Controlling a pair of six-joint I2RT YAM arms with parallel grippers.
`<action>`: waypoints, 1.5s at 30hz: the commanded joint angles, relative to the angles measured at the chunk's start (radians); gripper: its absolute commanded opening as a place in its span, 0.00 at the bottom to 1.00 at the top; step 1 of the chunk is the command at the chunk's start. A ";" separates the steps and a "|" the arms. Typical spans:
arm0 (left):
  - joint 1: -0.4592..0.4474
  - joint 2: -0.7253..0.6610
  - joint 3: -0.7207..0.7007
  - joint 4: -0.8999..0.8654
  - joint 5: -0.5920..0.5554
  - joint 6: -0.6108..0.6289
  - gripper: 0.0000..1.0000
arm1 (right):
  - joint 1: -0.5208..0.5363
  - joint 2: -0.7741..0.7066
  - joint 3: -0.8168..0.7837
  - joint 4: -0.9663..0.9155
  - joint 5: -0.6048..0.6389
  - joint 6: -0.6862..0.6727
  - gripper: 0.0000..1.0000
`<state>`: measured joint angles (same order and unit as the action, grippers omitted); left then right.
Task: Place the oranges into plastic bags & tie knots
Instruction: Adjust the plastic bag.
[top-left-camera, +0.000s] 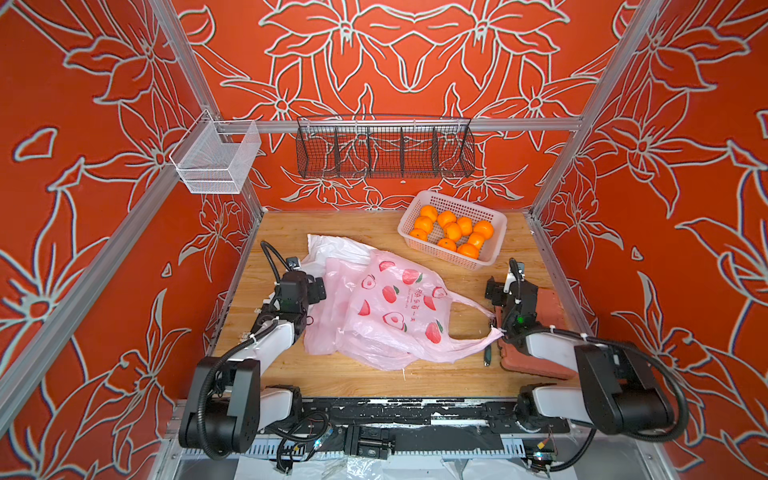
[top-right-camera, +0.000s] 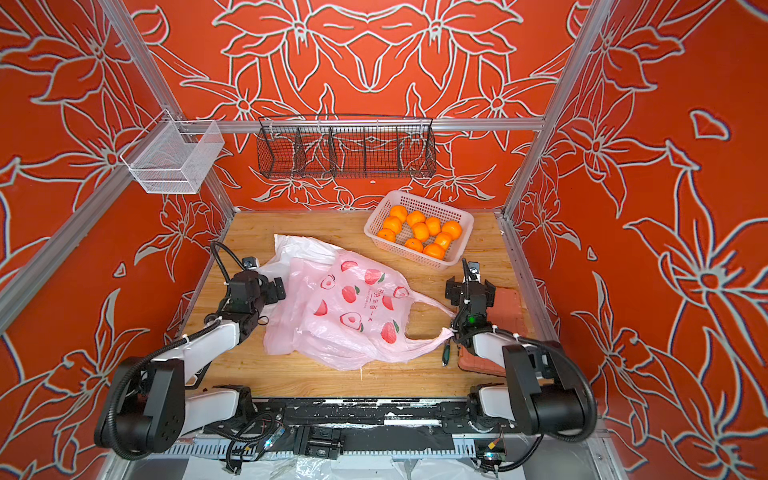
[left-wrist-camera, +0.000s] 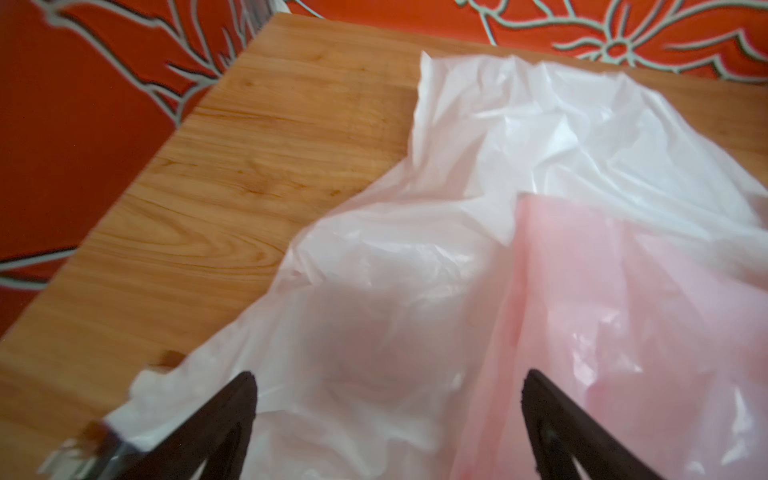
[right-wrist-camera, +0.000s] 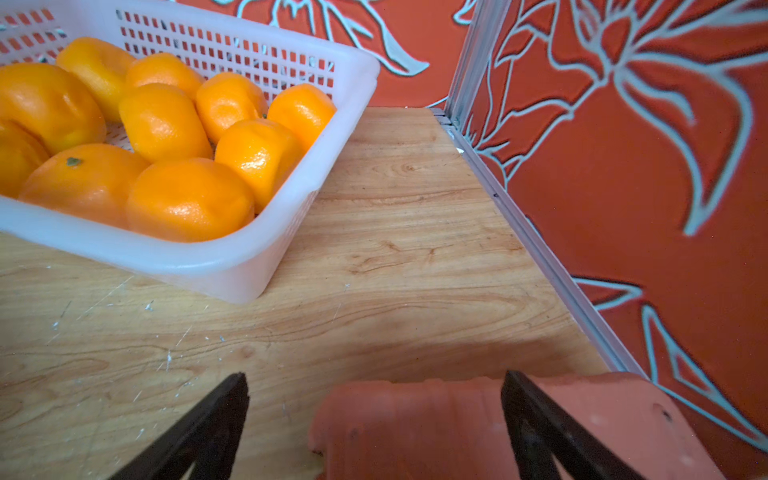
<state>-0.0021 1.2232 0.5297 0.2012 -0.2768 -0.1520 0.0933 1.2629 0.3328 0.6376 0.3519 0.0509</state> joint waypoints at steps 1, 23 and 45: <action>-0.002 -0.048 0.109 -0.319 -0.165 -0.176 0.97 | -0.003 -0.089 0.100 -0.274 0.117 0.103 0.97; -0.475 -0.094 0.613 -1.059 0.054 -0.342 0.97 | 0.145 -0.323 0.486 -1.346 -0.752 0.675 0.85; -0.373 -0.341 0.436 -1.118 0.147 -0.470 0.97 | 0.707 0.150 0.522 -0.682 -0.609 1.044 0.93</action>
<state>-0.4187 0.9241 0.9783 -0.8513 -0.1337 -0.5777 0.7288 1.3399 0.7368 -0.1669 -0.3149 1.0424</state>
